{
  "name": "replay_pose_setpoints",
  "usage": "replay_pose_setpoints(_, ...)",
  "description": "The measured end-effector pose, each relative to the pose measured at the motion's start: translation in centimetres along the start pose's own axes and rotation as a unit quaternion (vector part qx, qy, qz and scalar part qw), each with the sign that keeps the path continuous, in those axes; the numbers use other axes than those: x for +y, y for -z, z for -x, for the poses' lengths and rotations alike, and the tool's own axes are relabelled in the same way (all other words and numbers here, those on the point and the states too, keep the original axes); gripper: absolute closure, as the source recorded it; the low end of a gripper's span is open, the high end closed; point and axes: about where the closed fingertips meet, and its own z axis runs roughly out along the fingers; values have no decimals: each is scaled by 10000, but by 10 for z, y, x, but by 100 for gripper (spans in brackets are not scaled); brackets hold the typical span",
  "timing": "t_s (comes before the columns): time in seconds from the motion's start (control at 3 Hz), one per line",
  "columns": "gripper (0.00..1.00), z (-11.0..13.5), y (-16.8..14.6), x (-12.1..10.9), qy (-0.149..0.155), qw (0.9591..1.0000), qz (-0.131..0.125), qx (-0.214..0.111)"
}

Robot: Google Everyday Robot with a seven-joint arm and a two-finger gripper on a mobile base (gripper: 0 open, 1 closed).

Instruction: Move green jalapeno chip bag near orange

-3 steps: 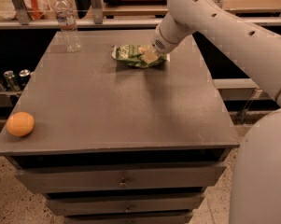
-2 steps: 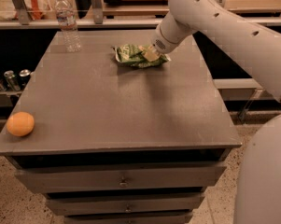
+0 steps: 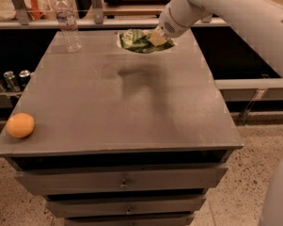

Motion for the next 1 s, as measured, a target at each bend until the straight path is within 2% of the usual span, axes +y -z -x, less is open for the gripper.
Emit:
replay_pose_setpoints(0.33,100,16,30,13,189,9995,174,-180)
replay_pose_setpoints(0.67,100,24,51,51,601,9951,720,-296)
replay_pose_setpoints(1.0,100,31,68,90,1226,9789,1542,-552)
